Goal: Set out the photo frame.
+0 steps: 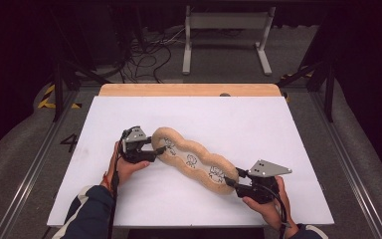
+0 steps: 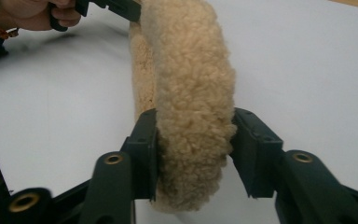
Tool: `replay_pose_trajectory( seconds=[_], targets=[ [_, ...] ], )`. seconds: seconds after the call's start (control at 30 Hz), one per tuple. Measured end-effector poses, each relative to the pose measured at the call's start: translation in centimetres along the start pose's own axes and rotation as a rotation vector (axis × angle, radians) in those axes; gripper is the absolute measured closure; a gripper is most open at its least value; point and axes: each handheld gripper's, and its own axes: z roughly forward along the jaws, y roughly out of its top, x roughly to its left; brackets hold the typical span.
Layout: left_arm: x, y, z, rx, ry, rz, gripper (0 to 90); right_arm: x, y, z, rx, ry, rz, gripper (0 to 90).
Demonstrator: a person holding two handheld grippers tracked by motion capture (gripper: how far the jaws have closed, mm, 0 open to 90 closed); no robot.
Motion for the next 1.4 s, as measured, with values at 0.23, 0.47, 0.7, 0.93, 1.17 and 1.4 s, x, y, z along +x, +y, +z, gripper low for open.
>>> replay_pose_trajectory(
  seconds=[0.23,0.47,0.7,0.93,1.17,1.4],
  targets=[
    [0.1,-0.3,-0.2,0.001,0.015,-0.007,58.6,-0.1,-0.2,0.0,-0.016,-0.002,-0.005,62.1],
    [0.1,-0.4,-0.5,0.003,0.008,0.001,60.3,-0.2,-0.2,0.0,-0.019,-0.011,-0.011,62.5],
    [0.0,-0.7,-0.8,-0.006,-0.001,-0.008,59.2,-0.4,-0.3,0.0,-0.020,-0.041,0.002,58.5],
    [0.2,-0.8,-0.7,-0.030,0.028,-0.038,41.7,-0.1,-0.5,-0.4,-0.010,-0.051,0.009,54.8],
    [0.1,-0.6,-0.3,-0.042,0.039,-0.045,27.5,0.4,-1.2,-1.2,-0.007,-0.066,-0.018,58.8],
    [-0.4,-0.4,0.1,-0.026,0.015,-0.013,33.5,0.5,-1.2,-1.2,0.000,-0.066,-0.016,62.2]
  ],
)
